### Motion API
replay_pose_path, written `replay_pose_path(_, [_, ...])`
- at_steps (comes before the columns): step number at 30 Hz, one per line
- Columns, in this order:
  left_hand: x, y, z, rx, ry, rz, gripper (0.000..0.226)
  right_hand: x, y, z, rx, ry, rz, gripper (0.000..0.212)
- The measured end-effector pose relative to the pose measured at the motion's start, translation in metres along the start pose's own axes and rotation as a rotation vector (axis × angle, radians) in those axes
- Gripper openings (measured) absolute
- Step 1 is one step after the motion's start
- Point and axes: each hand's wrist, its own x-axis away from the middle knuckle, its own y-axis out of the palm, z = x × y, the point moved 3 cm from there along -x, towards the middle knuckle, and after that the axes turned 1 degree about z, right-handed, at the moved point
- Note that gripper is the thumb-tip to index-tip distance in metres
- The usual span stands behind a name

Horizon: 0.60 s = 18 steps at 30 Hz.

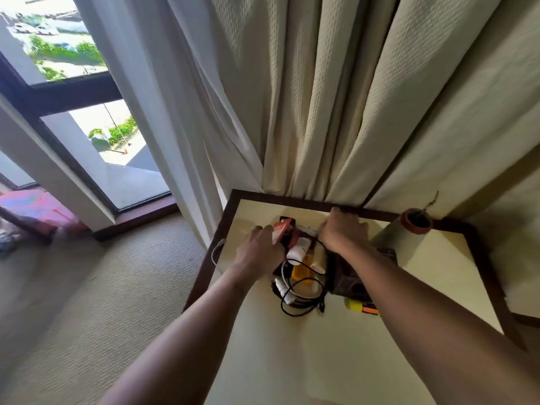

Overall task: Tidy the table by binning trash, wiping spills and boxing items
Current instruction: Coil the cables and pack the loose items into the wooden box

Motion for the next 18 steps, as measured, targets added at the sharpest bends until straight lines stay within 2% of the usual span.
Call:
replay_pose_path(5, [-0.024, 0.017, -0.015, -0.124, 0.056, -0.034, 0.031, -0.023, 0.017, -0.005, -0.007, 0.173, -0.163, 0.057])
replay_pose_path(8, [-0.030, 0.025, -0.019, -0.219, 0.108, 0.002, 0.025, -0.031, 0.026, -0.006, 0.013, 0.220, -0.161, 0.074])
replay_pose_path(9, [-0.032, 0.026, -0.021, -0.222, 0.115, 0.035, 0.024, -0.034, 0.028, -0.006, 0.013, 0.228, -0.151, 0.075])
replay_pose_path(11, [-0.036, 0.026, -0.024, -0.209, 0.096, 0.085, 0.026, -0.038, 0.028, -0.009, -0.039, 0.220, -0.122, 0.062])
replay_pose_path(13, [-0.036, 0.026, -0.026, -0.210, 0.090, 0.100, 0.022, -0.040, 0.022, -0.010, -0.173, 0.207, -0.052, 0.052])
replay_pose_path(15, [-0.034, 0.023, -0.023, -0.251, 0.120, 0.095, 0.018, -0.036, 0.012, -0.011, -0.375, 0.178, 0.047, 0.058])
replay_pose_path(18, [-0.026, 0.026, -0.020, -0.315, 0.172, 0.071, 0.030, -0.021, -0.006, -0.013, -0.586, 0.052, 0.173, 0.065])
